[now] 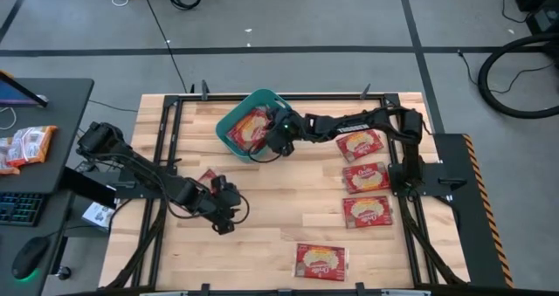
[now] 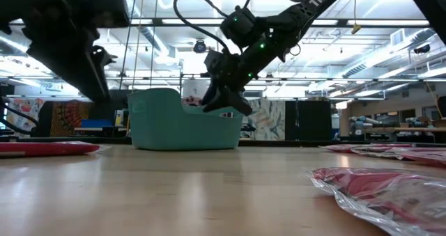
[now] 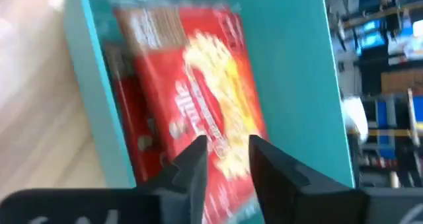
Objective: Sort popcorn bags into baskets
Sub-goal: Put the red popcorn pack into the blue bin
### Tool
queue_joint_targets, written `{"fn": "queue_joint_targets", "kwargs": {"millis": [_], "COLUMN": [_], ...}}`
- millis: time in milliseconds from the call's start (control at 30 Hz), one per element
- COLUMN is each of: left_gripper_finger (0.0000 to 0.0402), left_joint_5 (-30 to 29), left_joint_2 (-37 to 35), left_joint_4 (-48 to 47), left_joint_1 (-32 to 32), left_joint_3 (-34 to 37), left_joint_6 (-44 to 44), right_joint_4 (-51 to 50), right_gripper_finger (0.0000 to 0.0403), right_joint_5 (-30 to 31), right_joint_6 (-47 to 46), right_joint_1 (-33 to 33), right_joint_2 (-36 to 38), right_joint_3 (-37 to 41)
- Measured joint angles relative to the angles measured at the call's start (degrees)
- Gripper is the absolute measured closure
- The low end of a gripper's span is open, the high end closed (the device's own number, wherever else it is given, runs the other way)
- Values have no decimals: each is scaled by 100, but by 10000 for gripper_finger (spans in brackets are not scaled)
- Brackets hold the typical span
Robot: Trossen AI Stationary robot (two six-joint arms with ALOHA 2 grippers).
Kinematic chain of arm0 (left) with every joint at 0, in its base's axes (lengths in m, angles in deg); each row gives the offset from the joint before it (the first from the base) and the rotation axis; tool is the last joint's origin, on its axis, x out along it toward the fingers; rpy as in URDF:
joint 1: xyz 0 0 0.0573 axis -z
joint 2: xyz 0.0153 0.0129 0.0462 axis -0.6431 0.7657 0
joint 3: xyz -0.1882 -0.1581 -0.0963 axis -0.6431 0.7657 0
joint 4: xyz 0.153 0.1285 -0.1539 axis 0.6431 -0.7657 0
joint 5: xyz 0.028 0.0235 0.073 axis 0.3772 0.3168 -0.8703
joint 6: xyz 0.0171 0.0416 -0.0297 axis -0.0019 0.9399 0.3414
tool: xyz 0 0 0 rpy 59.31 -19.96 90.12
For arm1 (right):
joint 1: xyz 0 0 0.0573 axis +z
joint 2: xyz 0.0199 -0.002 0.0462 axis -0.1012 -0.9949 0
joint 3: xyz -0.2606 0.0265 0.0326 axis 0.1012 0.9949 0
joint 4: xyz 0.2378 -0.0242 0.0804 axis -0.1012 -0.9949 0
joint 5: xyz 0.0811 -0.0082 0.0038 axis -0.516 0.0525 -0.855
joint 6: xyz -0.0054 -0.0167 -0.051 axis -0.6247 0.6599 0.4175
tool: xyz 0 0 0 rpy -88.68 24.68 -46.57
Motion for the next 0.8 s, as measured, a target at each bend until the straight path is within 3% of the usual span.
{"fn": "queue_joint_targets", "kwargs": {"millis": [200,400,567,800], "left_gripper_finger": [260,260,260,260], "left_joint_5": [259,223,229,475], "left_joint_2": [-168,-759,-844,-835], "left_joint_4": [-841,-1639,-2598,-2813], "left_joint_1": [-1,-3,-1,-64], "left_joint_3": [-5,-7,55,759], "left_joint_6": [-527,-1016,-1481,-2156], "right_joint_4": [-378,-1014,-1423,-1964], "right_gripper_finger": [264,265,265,268], "right_joint_5": [964,994,985,989], "right_joint_6": [-18,-614,-1210,-2085], "right_joint_1": [423,991,1538,2393], "right_joint_2": [359,981,1420,1556], "right_joint_3": [4,4,2,32]}}
